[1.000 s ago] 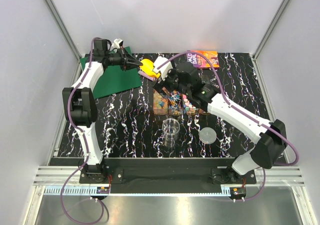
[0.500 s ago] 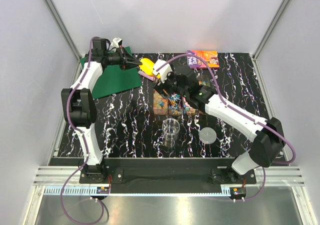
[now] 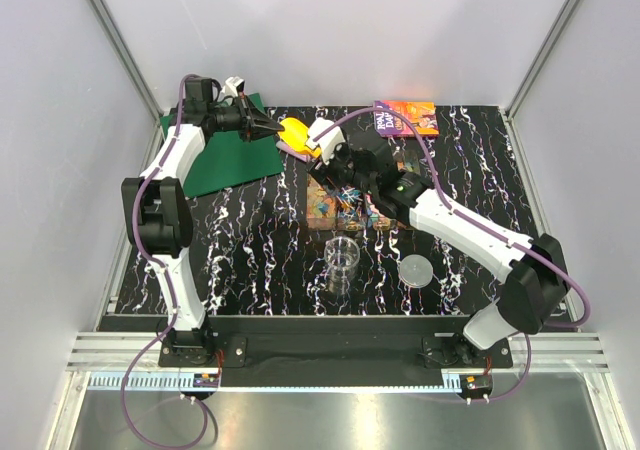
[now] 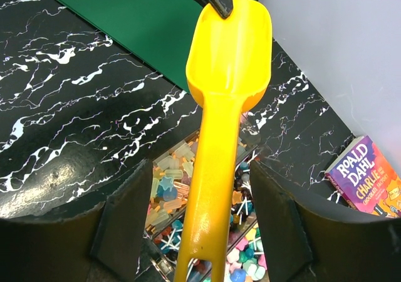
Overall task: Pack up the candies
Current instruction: Pick up the spatula from the center of the board.
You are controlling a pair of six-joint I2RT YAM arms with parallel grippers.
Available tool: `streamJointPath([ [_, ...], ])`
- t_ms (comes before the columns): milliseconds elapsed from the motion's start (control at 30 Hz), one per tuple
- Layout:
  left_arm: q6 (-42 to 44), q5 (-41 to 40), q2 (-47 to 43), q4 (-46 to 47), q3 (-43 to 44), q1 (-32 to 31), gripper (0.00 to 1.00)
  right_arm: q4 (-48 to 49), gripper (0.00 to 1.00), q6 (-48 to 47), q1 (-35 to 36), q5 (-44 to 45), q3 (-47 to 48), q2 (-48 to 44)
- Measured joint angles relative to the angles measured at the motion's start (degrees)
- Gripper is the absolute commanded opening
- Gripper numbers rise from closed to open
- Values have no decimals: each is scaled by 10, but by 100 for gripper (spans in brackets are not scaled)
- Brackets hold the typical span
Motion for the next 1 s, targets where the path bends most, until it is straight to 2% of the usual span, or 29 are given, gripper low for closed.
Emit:
streamJointPath([
  [267, 0, 0, -1, 0, -2, 0, 0, 7, 59, 1, 0, -1, 0, 7],
  [533, 5, 0, -5, -1, -3, 0, 0, 9, 38, 5, -2, -3, 0, 10],
  [733, 10, 0, -6, -10, -3, 3, 0, 19, 38, 7, -14, -3, 0, 12],
  [767, 11, -1, -6, -11, -3, 3, 0, 19, 43, 6, -14, -4, 0, 12],
  [900, 15, -3, -6, -12, -3, 4, 0, 19, 53, 4, -13, -16, 0, 17],
  [1000, 16, -6, -6, -13, -3, 6, 0, 19, 55, 0, -13, -24, 0, 23],
])
